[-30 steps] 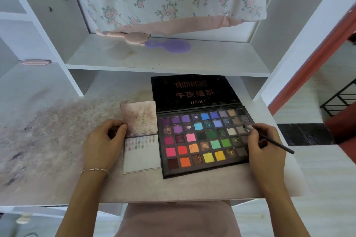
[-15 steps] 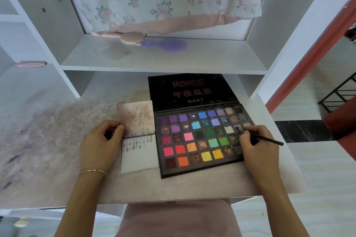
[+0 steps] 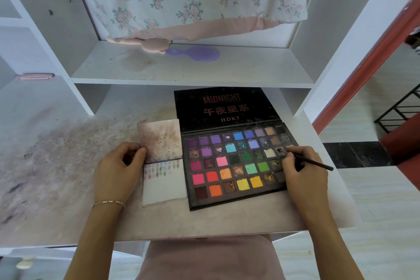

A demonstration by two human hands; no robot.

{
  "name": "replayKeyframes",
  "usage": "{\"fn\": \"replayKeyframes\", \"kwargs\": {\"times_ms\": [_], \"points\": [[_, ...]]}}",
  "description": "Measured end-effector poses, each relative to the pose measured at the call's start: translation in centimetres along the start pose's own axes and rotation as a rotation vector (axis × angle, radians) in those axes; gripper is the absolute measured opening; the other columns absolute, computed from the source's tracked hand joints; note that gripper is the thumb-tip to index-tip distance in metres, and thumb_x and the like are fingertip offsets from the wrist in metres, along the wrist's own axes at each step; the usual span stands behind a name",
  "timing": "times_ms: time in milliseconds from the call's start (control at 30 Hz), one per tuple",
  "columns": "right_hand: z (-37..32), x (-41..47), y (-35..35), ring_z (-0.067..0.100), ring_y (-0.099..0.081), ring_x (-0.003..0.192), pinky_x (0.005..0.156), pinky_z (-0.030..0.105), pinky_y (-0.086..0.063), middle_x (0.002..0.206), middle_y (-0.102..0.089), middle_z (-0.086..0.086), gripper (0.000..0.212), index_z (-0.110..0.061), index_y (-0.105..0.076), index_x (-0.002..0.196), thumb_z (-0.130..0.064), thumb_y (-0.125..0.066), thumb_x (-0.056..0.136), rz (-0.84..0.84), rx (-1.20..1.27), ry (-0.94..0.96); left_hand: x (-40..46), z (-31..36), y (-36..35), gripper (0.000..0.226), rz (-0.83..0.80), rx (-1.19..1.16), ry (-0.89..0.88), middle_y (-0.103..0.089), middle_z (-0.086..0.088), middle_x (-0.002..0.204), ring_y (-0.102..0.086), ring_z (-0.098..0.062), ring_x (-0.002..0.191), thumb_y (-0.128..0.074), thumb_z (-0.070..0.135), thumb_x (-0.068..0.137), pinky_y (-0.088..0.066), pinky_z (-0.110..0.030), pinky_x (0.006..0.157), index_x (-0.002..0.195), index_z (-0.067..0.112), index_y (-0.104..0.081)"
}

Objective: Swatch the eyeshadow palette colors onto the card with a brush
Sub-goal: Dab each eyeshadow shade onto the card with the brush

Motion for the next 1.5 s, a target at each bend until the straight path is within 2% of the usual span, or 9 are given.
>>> {"fn": "replayKeyframes", "kwargs": {"times_ms": [67, 200, 333, 400, 500, 633, 867, 1133, 1500], "points": [[0.0, 0.0, 0.0, 0.019, -0.055, 0.084, 0.072, 0.027, -0.046, 0.091, -0.058, 0.005, 0.01, -0.012, -0.057, 0.093, -0.005, -0.054, 0.086, -0.006, -0.008, 0.005, 0.0, -0.1, -0.1, 0.005, -0.004, -0.015, 0.01, -0.062, 0.002, 0.076, -0.055, -0.02, 0.074, -0.061, 0.017, 0.084, -0.038, -0.028, 0.069, 0.083, 0.017, -0.066], [0.0, -0.2, 0.1, 0.016, -0.055, 0.079, 0.062, 0.017, -0.041, 0.084, -0.058, 0.003, 0.014, -0.018, -0.055, 0.087, -0.005, -0.055, 0.085, 0.002, 0.023, 0.011, 0.0, -0.2, -0.1, 0.007, -0.007, -0.011, 0.012, -0.063, 0.001, 0.078, -0.056, -0.021, 0.075, -0.061, 0.017, 0.084, -0.04, -0.029, 0.07, 0.085, 0.014, -0.067], [-0.8, -0.6, -0.2, 0.009, -0.057, 0.077, 0.061, 0.018, -0.048, 0.079, -0.058, -0.003, 0.018, -0.022, -0.054, 0.084, -0.004, -0.054, 0.085, -0.024, 0.069, 0.044, 0.0, -0.2, -0.1, 0.007, -0.003, -0.012, 0.008, -0.062, 0.003, 0.077, -0.056, -0.019, 0.075, -0.061, 0.018, 0.084, -0.038, -0.028, 0.068, 0.085, 0.016, -0.067], [-1.6, -1.0, -0.6, 0.0, -0.057, 0.074, 0.057, 0.01, -0.048, 0.076, -0.058, -0.008, 0.025, -0.027, -0.053, 0.081, -0.003, -0.053, 0.085, -0.053, 0.109, 0.075, 0.0, -0.3, -0.2, 0.007, -0.003, -0.003, 0.001, -0.062, 0.004, 0.078, -0.055, -0.017, 0.075, -0.06, 0.018, 0.084, -0.037, -0.027, 0.067, 0.086, 0.016, -0.067], [-3.4, -1.9, -2.0, -0.008, -0.054, 0.074, 0.06, 0.003, -0.043, 0.075, -0.057, -0.009, 0.026, -0.025, -0.054, 0.081, 0.001, -0.054, 0.084, -0.137, 0.158, 0.128, 0.0, -0.3, -0.2, 0.007, -0.007, 0.009, -0.011, -0.062, 0.003, 0.078, -0.055, -0.017, 0.075, -0.06, 0.018, 0.085, -0.038, -0.027, 0.067, 0.087, 0.017, -0.067], [-6.1, -3.9, -4.6, 0.0, -0.056, 0.071, 0.057, 0.005, -0.041, 0.073, -0.057, -0.008, 0.024, -0.022, -0.056, 0.082, 0.002, -0.056, 0.083, -0.268, 0.196, 0.236, 0.1, -0.4, -0.3, 0.008, -0.006, 0.01, -0.004, -0.062, 0.004, 0.077, -0.055, -0.016, 0.073, -0.06, 0.019, 0.085, -0.038, -0.026, 0.063, 0.087, 0.016, -0.067], [-9.8, -6.6, -9.1, 0.003, -0.052, 0.07, 0.059, 0.008, -0.039, 0.071, -0.051, -0.016, 0.032, -0.037, -0.049, 0.076, -0.008, -0.06, 0.084, -0.497, 0.257, 0.277, 0.1, -0.4, -0.3, 0.007, -0.006, 0.0, 0.0, -0.063, 0.005, 0.076, -0.057, -0.014, 0.072, -0.061, 0.02, 0.084, -0.039, -0.025, 0.062, 0.085, 0.018, -0.067], [-10.4, -6.7, -10.8, 0.002, -0.051, 0.077, 0.065, 0.008, -0.04, 0.077, -0.056, -0.007, 0.015, -0.025, -0.056, 0.079, -0.011, -0.06, 0.083, -0.566, 0.213, 0.269, 0.1, -0.7, -0.2, 0.006, 0.005, -0.024, -0.003, -0.062, 0.012, 0.07, -0.055, -0.002, 0.067, -0.062, 0.021, 0.082, -0.036, -0.015, 0.057, 0.079, 0.025, -0.065], [-10.2, -6.8, -11.4, 0.001, -0.049, 0.083, 0.07, 0.015, -0.044, 0.082, -0.055, -0.011, 0.016, -0.028, -0.054, 0.078, -0.013, -0.06, 0.082, -0.597, 0.126, 0.284, 0.3, -0.8, -0.3, 0.005, 0.021, -0.01, -0.01, -0.058, 0.016, 0.066, -0.052, 0.004, 0.063, -0.063, 0.022, 0.081, -0.034, -0.012, 0.056, 0.078, 0.024, -0.067]]}}
Point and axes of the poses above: each hand's wrist, its own x-axis towards the middle knuckle, its own y-axis out of the back of the hand, z = x × y, the point moved 6 cm from there along x, towards the middle knuckle
